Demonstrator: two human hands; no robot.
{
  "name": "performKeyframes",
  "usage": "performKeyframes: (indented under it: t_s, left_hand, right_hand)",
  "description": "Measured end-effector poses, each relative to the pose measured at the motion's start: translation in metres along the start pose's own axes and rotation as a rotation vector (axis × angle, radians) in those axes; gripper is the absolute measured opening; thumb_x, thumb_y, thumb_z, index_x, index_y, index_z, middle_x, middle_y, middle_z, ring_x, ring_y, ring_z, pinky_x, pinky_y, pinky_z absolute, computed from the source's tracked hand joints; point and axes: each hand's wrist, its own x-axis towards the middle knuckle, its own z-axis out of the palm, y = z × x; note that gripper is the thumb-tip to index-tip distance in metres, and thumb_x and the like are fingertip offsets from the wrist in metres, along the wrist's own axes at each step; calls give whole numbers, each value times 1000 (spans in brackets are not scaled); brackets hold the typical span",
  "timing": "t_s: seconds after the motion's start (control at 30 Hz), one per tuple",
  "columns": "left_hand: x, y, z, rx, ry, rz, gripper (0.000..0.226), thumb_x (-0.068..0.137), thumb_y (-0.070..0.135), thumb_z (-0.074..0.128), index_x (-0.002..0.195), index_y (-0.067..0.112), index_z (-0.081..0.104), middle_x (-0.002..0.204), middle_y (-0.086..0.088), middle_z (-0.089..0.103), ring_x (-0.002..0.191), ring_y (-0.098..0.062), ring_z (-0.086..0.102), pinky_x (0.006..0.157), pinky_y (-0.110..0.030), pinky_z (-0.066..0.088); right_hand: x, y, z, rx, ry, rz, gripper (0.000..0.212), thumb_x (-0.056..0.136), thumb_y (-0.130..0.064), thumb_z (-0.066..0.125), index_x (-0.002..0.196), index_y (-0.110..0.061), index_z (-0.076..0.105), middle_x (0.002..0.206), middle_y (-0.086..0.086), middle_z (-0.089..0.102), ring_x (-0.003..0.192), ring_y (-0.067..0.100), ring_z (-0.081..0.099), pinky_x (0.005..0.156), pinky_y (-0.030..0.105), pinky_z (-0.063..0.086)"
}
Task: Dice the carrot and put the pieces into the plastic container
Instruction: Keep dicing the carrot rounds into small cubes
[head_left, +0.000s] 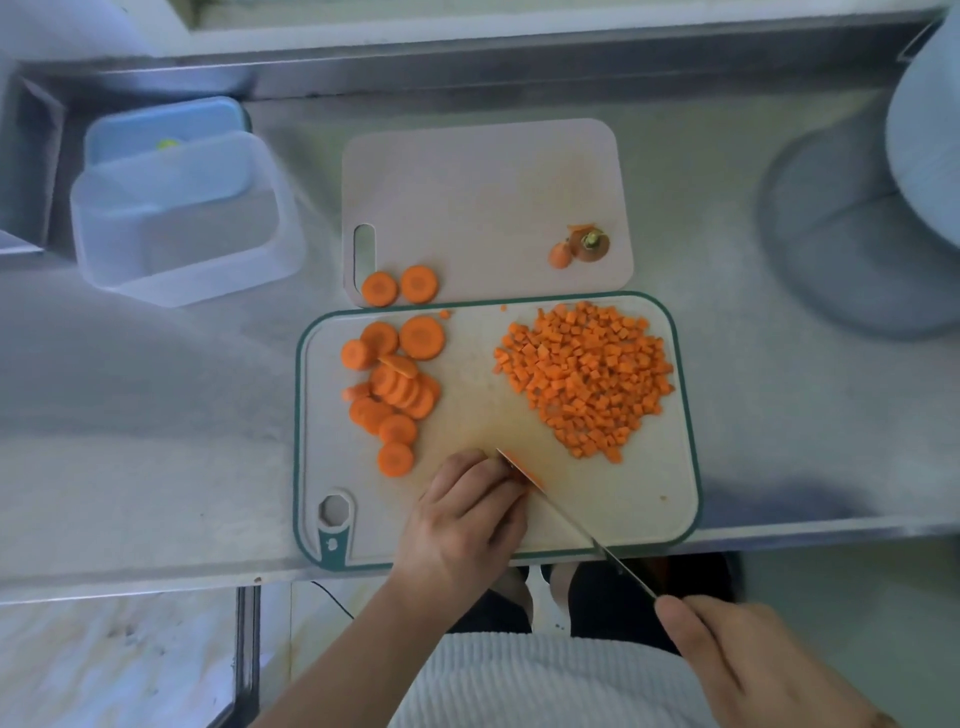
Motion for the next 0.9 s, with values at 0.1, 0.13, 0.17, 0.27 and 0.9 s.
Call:
performKeyframes:
  t_s: [0.1, 0.13, 0.17, 0.27, 0.9]
  left_hand:
    - [1, 0, -1, -9, 7, 6, 4, 86, 3, 76, 90, 2, 78, 101, -8, 73, 100, -27, 65, 90, -36, 54]
    - [2, 0, -1, -14, 4, 8, 4, 87, 3, 76, 90, 2, 78, 101, -8, 73, 101, -27, 66, 91, -36, 54]
    - [3, 0, -1, -20, -2, 11, 4, 87, 3, 76, 90, 2, 78, 101, -8, 73, 101, -28, 67, 91, -36, 55]
    - [2, 0, -3, -12, -40, 10, 7, 86, 1, 77, 93, 2, 78, 102, -9, 72, 97, -29, 67, 89, -38, 54]
    - [-3, -5, -9, 9, -68, 32, 5, 87, 0, 76, 92, -2, 76, 99, -11, 71, 94, -29, 66, 86, -40, 55]
  right_hand:
    - [13, -2, 10, 22, -52, -76, 70, 73, -77, 4, 72, -27, 53, 64, -5, 59, 67, 8, 57, 66, 19, 44]
    - [19, -1, 15, 39, -59, -97, 79, 71, -80, -3, 70, -24, 54, 64, -4, 60, 69, 10, 58, 66, 23, 46]
    - [23, 0, 19, 63, -48, -115, 86, 71, -83, -6, 71, -23, 55, 66, -4, 61, 71, 11, 58, 69, 25, 47]
    - [30, -2, 19, 174, -24, -167, 76, 78, -78, 3, 68, -27, 59, 72, -9, 65, 77, 7, 59, 74, 27, 46]
    - [21, -1, 15, 171, -30, -184, 79, 72, -83, 0, 65, -28, 57, 66, -17, 62, 75, 1, 55, 67, 16, 41]
